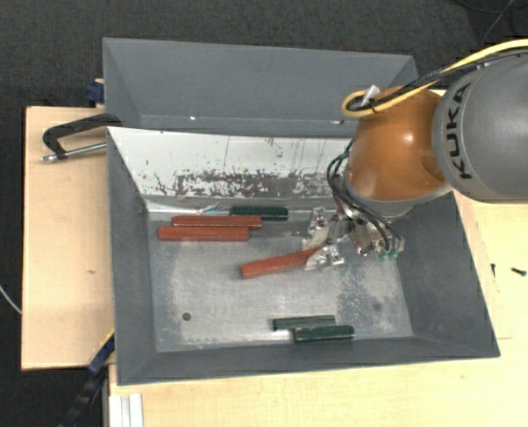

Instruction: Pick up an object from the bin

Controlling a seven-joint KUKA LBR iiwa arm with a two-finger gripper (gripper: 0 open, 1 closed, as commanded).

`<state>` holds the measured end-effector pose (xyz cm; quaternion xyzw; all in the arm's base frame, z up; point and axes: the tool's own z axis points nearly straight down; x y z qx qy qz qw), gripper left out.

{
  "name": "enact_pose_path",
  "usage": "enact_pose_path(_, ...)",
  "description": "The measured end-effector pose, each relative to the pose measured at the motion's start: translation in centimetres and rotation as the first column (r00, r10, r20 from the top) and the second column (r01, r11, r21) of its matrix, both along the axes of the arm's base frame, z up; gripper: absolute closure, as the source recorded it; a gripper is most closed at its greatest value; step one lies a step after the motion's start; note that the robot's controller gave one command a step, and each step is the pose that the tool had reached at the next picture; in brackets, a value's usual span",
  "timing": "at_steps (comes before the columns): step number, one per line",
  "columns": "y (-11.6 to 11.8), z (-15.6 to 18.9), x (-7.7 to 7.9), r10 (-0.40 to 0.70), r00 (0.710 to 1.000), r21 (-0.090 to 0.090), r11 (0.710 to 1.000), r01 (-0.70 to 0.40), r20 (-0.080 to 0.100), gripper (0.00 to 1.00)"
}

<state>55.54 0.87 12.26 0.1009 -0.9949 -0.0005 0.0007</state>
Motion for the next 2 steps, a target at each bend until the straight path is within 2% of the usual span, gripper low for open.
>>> enact_pose_path(1,4.6,3.1,3.3,0.057,0.998,0.0,0.998,-0.057,0.011,1.0)
enact_pose_path(2,3.3,8.3,2.4,0.053,0.999,0.002,0.999,-0.053,0.002,1.0)
